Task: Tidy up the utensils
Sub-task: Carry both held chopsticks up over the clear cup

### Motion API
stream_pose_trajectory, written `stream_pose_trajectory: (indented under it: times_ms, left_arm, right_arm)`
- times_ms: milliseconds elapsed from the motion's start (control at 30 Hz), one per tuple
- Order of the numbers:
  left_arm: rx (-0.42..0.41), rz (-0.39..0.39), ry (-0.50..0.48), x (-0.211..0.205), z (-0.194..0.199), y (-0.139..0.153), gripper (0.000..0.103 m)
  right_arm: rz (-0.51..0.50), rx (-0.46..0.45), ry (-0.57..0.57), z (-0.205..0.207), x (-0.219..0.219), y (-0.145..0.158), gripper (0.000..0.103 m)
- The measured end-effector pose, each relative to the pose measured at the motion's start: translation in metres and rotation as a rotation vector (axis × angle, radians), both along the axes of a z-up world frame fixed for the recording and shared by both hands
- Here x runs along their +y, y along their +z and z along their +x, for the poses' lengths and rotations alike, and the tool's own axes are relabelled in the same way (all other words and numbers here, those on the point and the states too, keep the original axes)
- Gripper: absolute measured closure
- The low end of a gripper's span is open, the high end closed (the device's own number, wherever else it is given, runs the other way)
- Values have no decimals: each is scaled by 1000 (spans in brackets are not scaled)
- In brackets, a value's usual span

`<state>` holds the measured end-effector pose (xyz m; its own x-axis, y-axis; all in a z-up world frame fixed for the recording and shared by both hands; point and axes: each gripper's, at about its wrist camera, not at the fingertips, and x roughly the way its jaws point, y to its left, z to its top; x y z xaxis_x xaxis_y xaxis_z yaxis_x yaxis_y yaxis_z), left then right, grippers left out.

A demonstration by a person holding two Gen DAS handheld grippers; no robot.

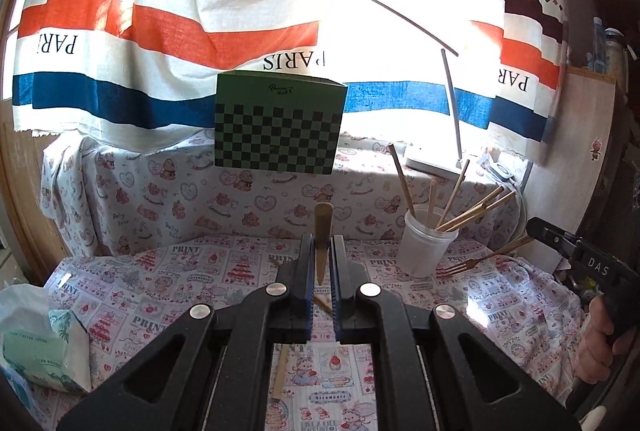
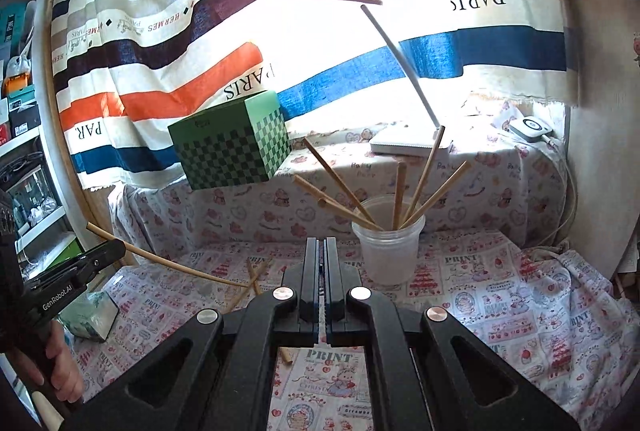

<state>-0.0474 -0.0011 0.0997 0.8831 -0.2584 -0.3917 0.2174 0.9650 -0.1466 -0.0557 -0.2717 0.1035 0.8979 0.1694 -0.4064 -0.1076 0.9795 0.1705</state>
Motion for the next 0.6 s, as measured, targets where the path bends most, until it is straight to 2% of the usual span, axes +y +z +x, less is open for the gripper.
stream_pose_trajectory:
  times_ms: [200,333,433,500,600]
  left_arm:
    - [-106,-15,-69,-23,7,44,97]
    - [-149,-74,-104,-35,18,69,97]
    - [-192,-61,-130,-52,25,89,97]
    - [-188,-67,-159,-63,34,101,97]
    - [-151,-109,-253,-77,51,114,97]
  right_arm:
    - [-36,-66,-68,7,-22,43,101]
    - [-45,-99,-92,21,-33,65,101]
    - [-34,-133,-82,31,-41,87,101]
    - [-44,-146,-76,41,-44,103,101]
    - [-51,-136,-95,61,-48,118,101]
